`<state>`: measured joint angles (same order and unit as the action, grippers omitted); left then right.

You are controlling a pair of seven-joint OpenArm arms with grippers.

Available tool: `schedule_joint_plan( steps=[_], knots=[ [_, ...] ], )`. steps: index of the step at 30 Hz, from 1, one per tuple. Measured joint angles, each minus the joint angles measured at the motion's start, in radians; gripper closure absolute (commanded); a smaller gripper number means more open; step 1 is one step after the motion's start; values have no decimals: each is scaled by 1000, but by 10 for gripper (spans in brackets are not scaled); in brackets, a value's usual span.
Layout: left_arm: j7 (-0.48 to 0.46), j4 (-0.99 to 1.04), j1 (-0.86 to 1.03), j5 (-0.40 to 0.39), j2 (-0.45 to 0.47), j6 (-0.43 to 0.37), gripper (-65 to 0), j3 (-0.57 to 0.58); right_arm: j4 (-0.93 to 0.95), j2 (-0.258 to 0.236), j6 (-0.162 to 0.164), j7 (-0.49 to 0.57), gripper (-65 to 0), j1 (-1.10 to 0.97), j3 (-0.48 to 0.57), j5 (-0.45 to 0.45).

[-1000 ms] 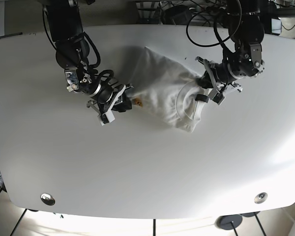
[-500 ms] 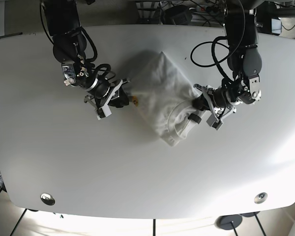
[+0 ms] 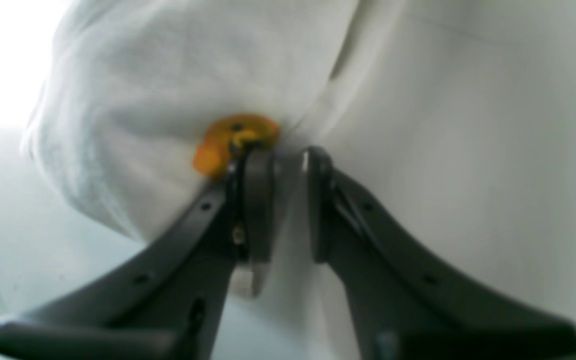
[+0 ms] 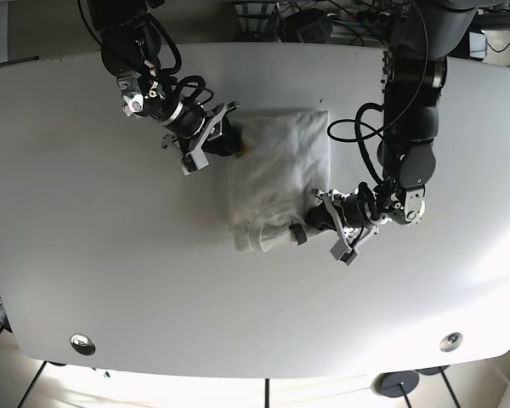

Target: Fold the T-shirt properly

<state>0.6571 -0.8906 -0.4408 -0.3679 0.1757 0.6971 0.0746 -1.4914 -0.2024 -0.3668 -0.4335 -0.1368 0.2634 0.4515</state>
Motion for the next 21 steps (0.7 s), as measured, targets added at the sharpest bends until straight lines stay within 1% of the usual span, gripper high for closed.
schedule_joint_plan(
  steps=[2,3,4,5,6,7,8,9,12,13,15,16,18,19,20,21],
  knots=[
    [0,-4,1,0,3,0,-36,-2,0,5,0,-2,-116,0,7,0],
    [8,-42,11,7,15,0,-40,-8,0,5,-1,-9,-116,3,6,0],
    [11,-80,19,11,26,0,-57,-22,0,2,-5,-16,-116,3,-6,1],
    [18,-120,25,13,37,0,-83,-39,0,4,-16,-23,-116,0,-39,3],
    [26,-177,25,24,45,-1,-122,-68,-2,3,-17,-23,-116,-2,-99,3],
    [25,-224,32,23,47,-2,-143,-83,-14,-2,2,-31,-116,-2,-127,-5],
    [23,-282,45,24,47,-5,-163,-98,-32,-11,6,-47,-117,1,-142,-12],
    [22,-344,65,22,46,-5,-179,-110,-56,-23,3,-47,-120,0,-150,-11],
    [26,-520,143,22,27,-3,-231,-111,-119,-33,-3,-52,-122,1,-183,-5],
    [24,-586,178,22,21,-26,-253,-107,-142,-33,-5,-82,-122,0,-198,-3],
    [23,-703,241,23,-19,-194,-301,-88,-178,-27,-15,-126,-122,0,-255,-3],
    [24,-748,264,24,-42,-256,-321,-77,-193,-28,-3,-135,-122,0,-280,-3],
    [12,-850,315,12,-81,-381,-350,-44,-230,-33,-1,-153,-122,0,-315,-6],
    [-14,-880,336,9,-87,-445,-357,-14,-240,-34,-2,-156,-122,1,-325,-4],
    [-39,-897,354,23,-90,-500,-357,18,-242,-32,-4,-167,-122,3,-333,-3],
    [-83,-911,379,62,-89,-551,-358,59,-241,-29,-4,-176,-122,6,-337,-4]
  ],
)
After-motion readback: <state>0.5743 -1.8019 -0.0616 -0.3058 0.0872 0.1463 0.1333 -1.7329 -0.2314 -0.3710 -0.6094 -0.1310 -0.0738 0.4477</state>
